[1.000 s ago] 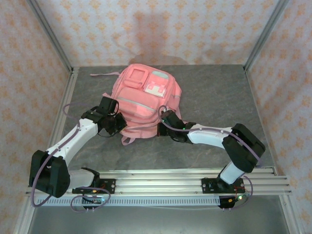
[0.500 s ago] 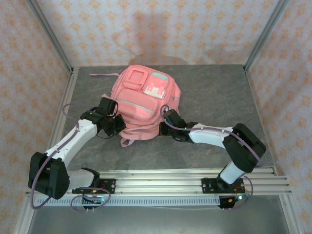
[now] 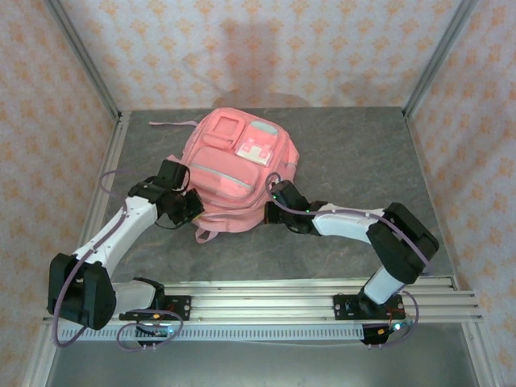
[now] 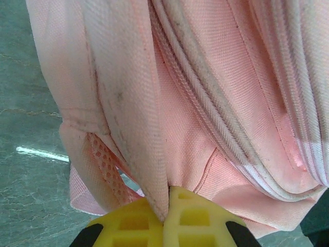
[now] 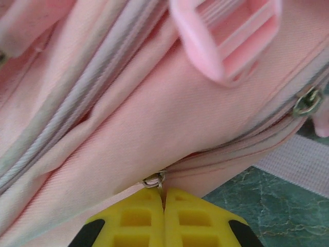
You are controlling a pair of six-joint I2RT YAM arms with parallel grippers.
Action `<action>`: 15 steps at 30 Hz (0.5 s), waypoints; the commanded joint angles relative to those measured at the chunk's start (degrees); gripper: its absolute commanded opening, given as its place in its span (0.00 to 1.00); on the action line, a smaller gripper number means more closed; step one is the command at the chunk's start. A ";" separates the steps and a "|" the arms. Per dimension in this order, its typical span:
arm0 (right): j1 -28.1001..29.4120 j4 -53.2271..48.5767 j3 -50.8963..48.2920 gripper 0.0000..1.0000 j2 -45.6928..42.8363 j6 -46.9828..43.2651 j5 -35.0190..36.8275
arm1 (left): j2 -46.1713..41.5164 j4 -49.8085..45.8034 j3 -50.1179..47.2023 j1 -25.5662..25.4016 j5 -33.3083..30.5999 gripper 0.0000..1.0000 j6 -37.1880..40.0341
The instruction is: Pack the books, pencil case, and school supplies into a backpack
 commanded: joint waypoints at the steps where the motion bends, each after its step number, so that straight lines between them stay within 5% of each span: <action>1: -1.40 0.11 -0.59 0.00 1.01 -1.07 1.62 | -2.78 -4.43 2.11 1.46 -1.32 0.00 2.52; 4: -1.40 3.16 -1.57 0.00 0.90 -0.54 -1.53 | -2.37 -4.79 2.46 1.49 -0.78 0.04 2.83; 9: -1.41 5.97 -2.61 0.00 0.90 1.58 -3.99 | -4.18 -4.51 3.21 0.69 3.74 0.36 -0.69; 15: -1.40 8.39 -3.13 0.00 0.98 3.64 -4.55 | -7.34 0.35 0.70 -10.41 0.76 0.44 -12.62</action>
